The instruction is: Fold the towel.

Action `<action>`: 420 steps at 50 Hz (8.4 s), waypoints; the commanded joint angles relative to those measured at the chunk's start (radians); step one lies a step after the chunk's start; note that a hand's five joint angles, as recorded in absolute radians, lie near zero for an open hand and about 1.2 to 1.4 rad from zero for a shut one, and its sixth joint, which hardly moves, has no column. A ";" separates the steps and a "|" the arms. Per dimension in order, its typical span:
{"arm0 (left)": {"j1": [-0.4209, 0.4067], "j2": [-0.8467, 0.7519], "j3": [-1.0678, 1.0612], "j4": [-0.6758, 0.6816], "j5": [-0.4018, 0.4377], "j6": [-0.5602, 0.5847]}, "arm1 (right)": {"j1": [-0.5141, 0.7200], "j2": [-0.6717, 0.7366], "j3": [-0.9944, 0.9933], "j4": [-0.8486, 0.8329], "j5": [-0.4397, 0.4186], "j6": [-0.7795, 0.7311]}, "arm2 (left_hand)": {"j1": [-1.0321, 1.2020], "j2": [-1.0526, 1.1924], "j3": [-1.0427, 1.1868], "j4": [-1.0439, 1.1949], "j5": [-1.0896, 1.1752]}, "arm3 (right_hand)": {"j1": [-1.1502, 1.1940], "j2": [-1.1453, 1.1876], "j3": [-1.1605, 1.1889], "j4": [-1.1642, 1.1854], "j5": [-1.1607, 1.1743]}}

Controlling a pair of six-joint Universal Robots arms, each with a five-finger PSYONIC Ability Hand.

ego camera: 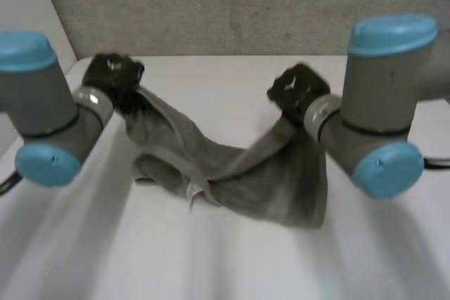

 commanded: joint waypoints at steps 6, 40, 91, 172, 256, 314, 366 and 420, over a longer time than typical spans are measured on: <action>-0.052 -0.230 0.895 -0.053 -0.206 0.025 | -0.054 0.061 -0.399 -0.478 -0.045 0.060 | 0.001 -0.070 -0.146 -0.119 -0.242 | 0.080 0.110 0.064 0.060 0.072; 0.002 -0.069 -0.081 -0.067 0.053 0.341 | -0.247 -0.106 0.278 -0.015 -0.252 0.137 | 0.001 -0.070 -0.146 -0.119 -0.242 | 0.080 0.110 0.064 0.060 0.072; -0.007 -0.075 0.495 -0.072 -0.053 0.385 | -0.267 0.053 -0.505 0.171 -0.122 0.136 | -0.063 -0.134 -0.210 -0.183 -0.306 | 0.080 0.110 0.064 0.060 0.072; 0.114 0.031 -0.522 0.298 0.150 0.508 | -0.468 -0.335 0.614 -0.182 -0.317 0.135 | -0.735 -0.806 -0.882 -0.855 -0.979 | 0.080 0.110 0.064 0.060 0.072; 0.140 -0.032 -0.095 0.040 0.156 0.206 | -0.347 -0.110 0.221 -0.011 -0.185 -0.060 | 0.001 -0.070 -0.146 -0.119 -0.242 | 0.080 0.110 0.064 0.060 0.072; 0.126 -0.294 0.128 0.025 0.128 0.271 | -0.372 0.177 -0.051 -0.020 -0.140 0.140 | 0.001 -0.070 -0.146 -0.119 -0.242 | 0.080 0.110 0.064 0.060 0.072; 0.106 0.158 -0.377 0.298 0.159 0.099 | -0.327 -0.287 0.525 -0.112 -0.160 0.140 | -1.196 -1.267 -1.343 -1.316 -1.440 | -1.123 -1.093 -1.139 -1.143 -1.131; 0.109 0.356 -0.672 0.422 0.165 0.067 | -0.653 -0.163 0.268 -0.129 -0.180 0.008 | -1.208 -1.279 -1.355 -1.328 -1.451 | 0.080 0.110 0.064 0.060 0.072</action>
